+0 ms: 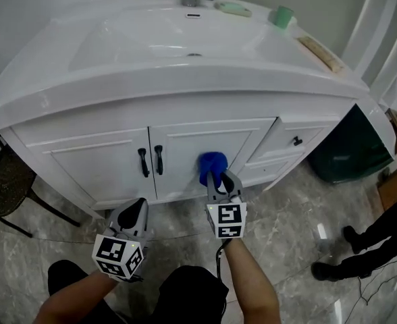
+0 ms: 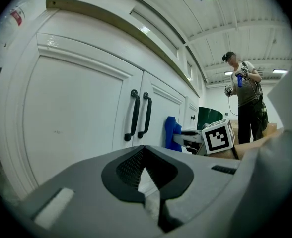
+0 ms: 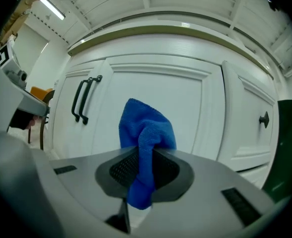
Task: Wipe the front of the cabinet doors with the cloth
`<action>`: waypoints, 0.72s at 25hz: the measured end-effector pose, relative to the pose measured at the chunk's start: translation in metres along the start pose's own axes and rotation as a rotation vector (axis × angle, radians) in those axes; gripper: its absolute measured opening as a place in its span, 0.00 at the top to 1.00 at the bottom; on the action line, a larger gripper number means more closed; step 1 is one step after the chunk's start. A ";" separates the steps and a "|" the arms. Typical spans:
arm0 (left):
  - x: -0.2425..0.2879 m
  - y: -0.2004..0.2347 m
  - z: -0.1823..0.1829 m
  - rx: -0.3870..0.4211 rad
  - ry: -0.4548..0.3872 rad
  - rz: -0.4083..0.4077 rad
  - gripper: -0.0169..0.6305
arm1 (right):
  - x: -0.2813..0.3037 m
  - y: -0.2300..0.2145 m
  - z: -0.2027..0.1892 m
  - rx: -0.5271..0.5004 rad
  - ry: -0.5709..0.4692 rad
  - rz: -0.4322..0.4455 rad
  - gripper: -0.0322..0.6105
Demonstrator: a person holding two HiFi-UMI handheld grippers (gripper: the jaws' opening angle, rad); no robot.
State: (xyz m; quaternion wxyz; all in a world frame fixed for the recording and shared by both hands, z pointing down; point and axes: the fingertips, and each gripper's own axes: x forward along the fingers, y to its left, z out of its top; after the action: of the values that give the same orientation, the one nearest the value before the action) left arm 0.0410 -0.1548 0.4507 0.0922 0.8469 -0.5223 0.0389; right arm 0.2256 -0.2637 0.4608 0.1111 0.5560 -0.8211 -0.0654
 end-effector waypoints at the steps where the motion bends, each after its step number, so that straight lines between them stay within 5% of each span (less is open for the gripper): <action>1: 0.000 -0.002 -0.001 0.000 0.006 -0.002 0.97 | -0.001 -0.008 -0.006 -0.007 0.013 -0.002 0.87; 13: 0.010 -0.025 0.005 0.032 0.029 -0.042 0.97 | -0.030 -0.103 -0.041 0.072 0.079 -0.191 0.87; 18: 0.008 -0.020 0.006 0.038 0.031 -0.044 0.97 | -0.033 -0.053 -0.025 0.093 0.026 -0.098 0.87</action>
State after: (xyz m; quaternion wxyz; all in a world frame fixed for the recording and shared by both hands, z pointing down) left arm 0.0626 -0.1540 0.4440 0.0850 0.8589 -0.5014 0.0599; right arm 0.2911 -0.2520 0.4692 0.0925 0.6009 -0.7936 -0.0254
